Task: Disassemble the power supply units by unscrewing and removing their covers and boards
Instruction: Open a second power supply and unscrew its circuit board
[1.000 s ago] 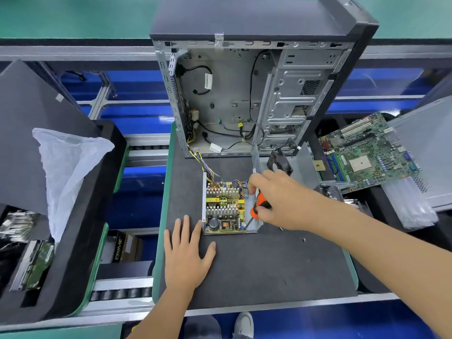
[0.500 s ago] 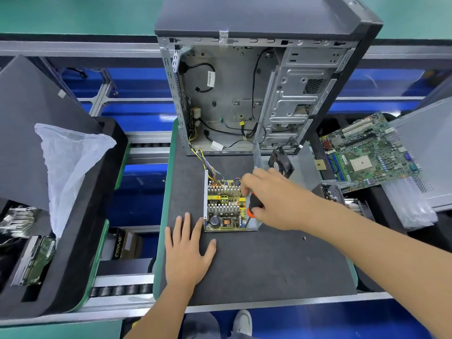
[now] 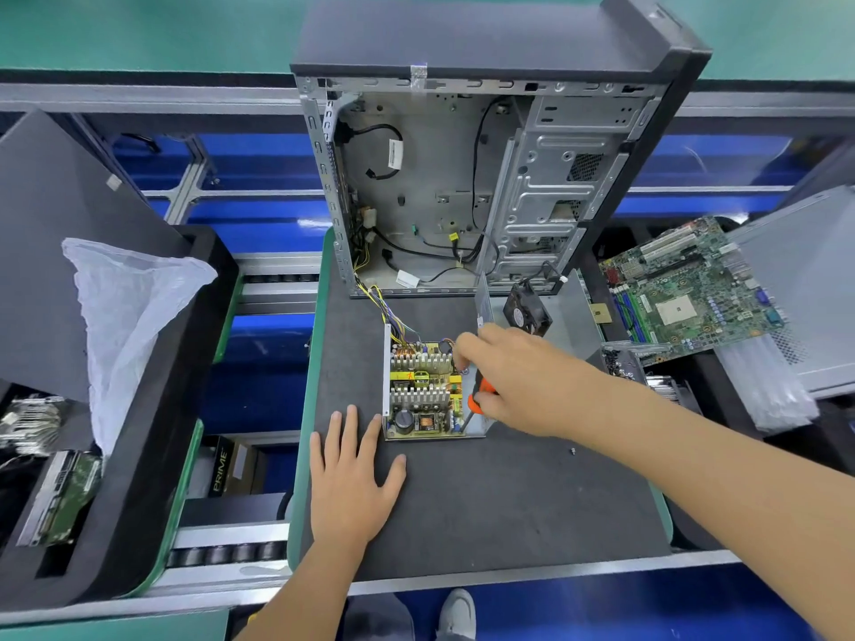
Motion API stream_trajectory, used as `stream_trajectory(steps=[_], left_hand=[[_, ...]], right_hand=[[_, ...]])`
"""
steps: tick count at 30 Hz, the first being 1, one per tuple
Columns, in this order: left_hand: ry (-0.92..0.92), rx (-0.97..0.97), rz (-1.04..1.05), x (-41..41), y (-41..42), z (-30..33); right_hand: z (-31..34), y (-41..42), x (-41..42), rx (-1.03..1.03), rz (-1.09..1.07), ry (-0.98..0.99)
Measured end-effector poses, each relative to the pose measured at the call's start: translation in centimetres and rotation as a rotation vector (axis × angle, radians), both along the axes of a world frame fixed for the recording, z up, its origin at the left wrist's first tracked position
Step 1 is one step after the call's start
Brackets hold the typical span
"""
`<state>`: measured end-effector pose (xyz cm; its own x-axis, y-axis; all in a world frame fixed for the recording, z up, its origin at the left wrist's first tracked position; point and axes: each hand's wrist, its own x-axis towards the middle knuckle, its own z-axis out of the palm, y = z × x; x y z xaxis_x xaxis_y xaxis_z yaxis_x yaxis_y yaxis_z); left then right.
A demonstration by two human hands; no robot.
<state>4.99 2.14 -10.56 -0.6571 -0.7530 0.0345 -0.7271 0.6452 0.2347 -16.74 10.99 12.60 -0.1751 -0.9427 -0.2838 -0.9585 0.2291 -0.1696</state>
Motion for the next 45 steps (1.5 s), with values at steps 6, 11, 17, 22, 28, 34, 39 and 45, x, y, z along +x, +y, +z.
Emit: stream_trajectory(steps=[6, 11, 17, 22, 28, 34, 39, 45], left_hand=[[-0.007, 0.008, 0.005, 0.0, 0.0, 0.2], [0.001, 0.007, 0.007, -0.1, 0.0, 0.3], [-0.009, 0.005, 0.007, -0.1, 0.0, 0.2], [-0.008, 0.012, 0.008, -0.1, 0.0, 0.1], [-0.008, 0.005, 0.004, -0.1, 0.0, 0.0], [0.011, 0.000, 0.005, -0.1, 0.0, 0.1], [0.001, 0.001, 0.004, 0.0, 0.0, 0.1], [-0.001, 0.001, 0.006, -0.1, 0.0, 0.2]], right_hand=[[0.3, -0.1, 0.7, 0.093, -0.160, 0.143], [0.0, -0.2, 0.7, -0.005, -0.029, 0.379], [0.1, 0.1, 1.0, -0.050, -0.059, -0.157], [0.2, -0.3, 2.2, 0.000, -0.144, 0.146], [0.4, -0.5, 1.7, -0.032, -0.109, 0.176], [0.7, -0.7, 1.4, 0.069, -0.157, 0.278], [0.6, -0.6, 1.4, 0.017, -0.079, 0.324], [0.6, -0.1, 1.8, 0.061, -0.018, 0.145]])
